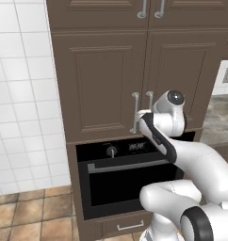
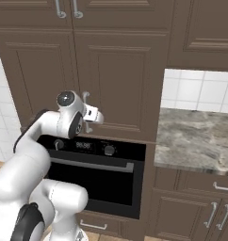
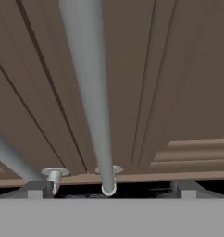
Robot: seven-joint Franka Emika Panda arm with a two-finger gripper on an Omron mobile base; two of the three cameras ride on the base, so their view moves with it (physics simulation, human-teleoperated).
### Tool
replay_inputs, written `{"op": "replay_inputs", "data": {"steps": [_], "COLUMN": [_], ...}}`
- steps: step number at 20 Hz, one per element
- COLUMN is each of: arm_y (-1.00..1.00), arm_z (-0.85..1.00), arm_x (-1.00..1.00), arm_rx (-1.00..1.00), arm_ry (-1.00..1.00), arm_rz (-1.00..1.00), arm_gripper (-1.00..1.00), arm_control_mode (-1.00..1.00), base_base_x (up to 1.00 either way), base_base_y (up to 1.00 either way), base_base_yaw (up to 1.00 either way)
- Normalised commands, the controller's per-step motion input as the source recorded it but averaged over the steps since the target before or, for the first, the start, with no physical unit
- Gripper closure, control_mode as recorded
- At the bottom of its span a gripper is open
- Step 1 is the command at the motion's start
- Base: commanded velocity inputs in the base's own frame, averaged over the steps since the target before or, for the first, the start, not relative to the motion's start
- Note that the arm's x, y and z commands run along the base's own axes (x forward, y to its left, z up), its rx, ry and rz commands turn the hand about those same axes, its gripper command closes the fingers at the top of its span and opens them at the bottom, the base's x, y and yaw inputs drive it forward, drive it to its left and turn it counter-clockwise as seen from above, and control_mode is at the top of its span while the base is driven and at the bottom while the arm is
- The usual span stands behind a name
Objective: Open the cabinet. Pick the sponge and place it next to the sink. Then close the cabinet.
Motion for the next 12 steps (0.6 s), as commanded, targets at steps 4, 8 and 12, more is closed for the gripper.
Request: {"op": "replay_inputs", "data": {"steps": [4,8,12], "arm_y": [-0.01,0.0,0.0], "arm_z": [0.0,0.0,0.0], "arm_x": [0.04,0.0,0.0], "arm_rx": [0.01,0.01,0.0], "arm_ry": [0.0,0.0,0.0], "arm_rz": [0.0,0.0,0.02], "arm_gripper": [-1.0,-1.0,-1.0], "arm_control_mode": [-1.0,-1.0,-1.0], "base_base_x": [0.0,0.0,0.0], "base_base_y": [0.0,0.0,0.0], "base_base_yaw": [0.0,0.0,0.0]}}
